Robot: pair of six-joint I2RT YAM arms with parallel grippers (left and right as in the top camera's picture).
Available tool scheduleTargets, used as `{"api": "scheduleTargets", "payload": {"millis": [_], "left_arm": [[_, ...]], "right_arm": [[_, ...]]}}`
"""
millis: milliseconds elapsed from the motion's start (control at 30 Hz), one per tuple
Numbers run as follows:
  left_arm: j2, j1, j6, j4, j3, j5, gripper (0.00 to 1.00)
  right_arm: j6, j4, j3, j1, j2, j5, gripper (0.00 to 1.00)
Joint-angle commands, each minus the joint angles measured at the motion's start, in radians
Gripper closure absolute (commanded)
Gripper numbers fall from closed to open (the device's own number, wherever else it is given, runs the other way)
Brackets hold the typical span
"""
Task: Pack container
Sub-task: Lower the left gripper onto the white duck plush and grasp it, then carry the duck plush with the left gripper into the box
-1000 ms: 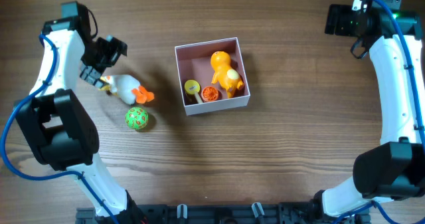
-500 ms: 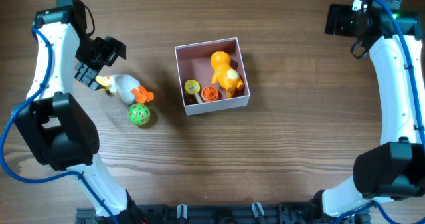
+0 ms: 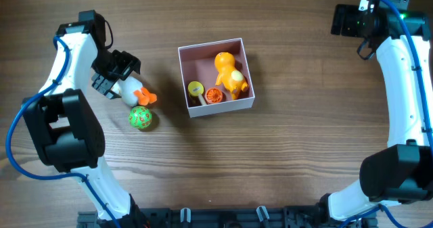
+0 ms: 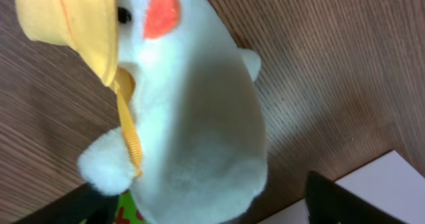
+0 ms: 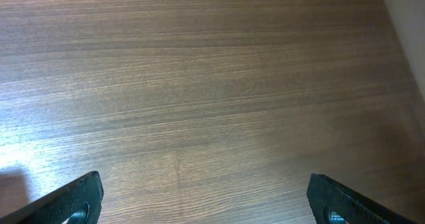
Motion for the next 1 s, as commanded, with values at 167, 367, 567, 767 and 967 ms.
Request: {"api": "scheduleTargets", "payload": {"millis": [167, 367, 567, 767, 967], "left_arm": [[-0.001, 0.003, 0.003, 0.011, -0.026, -0.074, 0.15], [-0.001, 0.003, 0.003, 0.041, -0.083, -0.077, 0.44], [-0.007, 0.003, 0.010, 0.037, -0.043, -0.054, 0.96], [-0.065, -0.006, 0.083, -0.040, 0.217, -0.055, 0.96], [-0.147, -0.143, 0.170, -0.066, 0.493, 0.019, 0.96]], "right_arm": [[0.008, 0.000, 0.015, 0.000, -0.014, -0.005, 0.00], [0.008, 0.000, 0.015, 0.000, -0.014, -0.005, 0.00], [0.008, 0.000, 0.015, 0.000, -0.014, -0.005, 0.00], [0.008, 0.000, 0.015, 0.000, -0.014, -0.005, 0.00], [0.008, 0.000, 0.015, 0.000, -0.014, -0.005, 0.00]]}}
